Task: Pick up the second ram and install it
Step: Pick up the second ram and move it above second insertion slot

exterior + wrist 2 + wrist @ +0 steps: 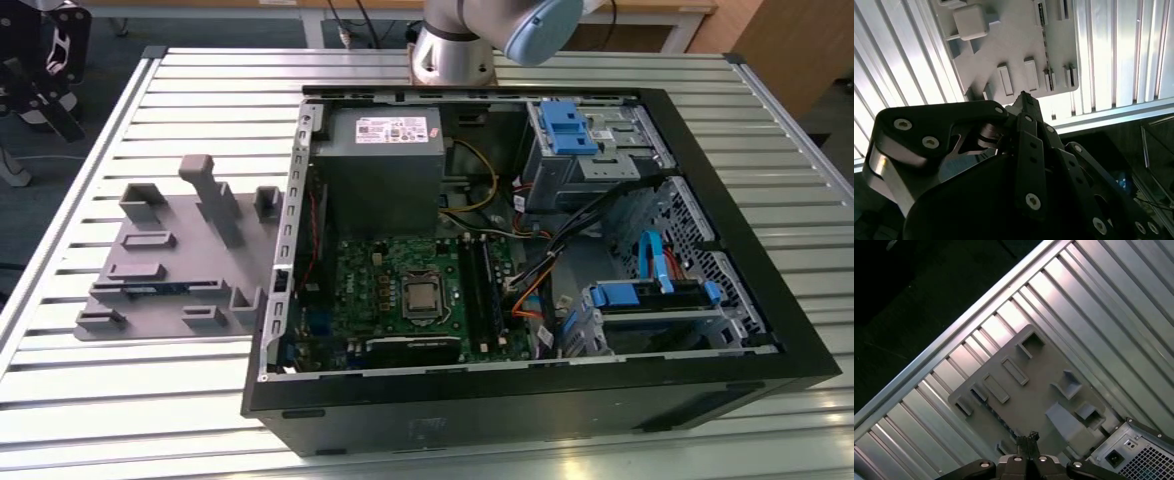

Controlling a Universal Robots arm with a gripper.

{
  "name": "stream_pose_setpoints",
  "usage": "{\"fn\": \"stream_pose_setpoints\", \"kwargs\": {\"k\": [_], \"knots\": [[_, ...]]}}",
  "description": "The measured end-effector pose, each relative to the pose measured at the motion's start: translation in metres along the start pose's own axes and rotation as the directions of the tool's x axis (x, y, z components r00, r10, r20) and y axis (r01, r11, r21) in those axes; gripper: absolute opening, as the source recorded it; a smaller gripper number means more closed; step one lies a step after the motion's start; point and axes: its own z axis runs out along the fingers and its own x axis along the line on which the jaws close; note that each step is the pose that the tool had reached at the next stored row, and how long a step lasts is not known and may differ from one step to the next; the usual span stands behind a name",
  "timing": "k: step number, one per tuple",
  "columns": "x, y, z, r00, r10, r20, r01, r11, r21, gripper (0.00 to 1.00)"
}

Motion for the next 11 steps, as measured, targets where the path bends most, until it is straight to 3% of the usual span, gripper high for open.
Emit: {"fn": "stream_pose_setpoints", "kwargs": {"k": [11], "knots": [[0.0, 0.0, 0.0, 0.9996, -0.028, 0.0008, 0.028, 0.9996, -0.001, 0.11]]}}
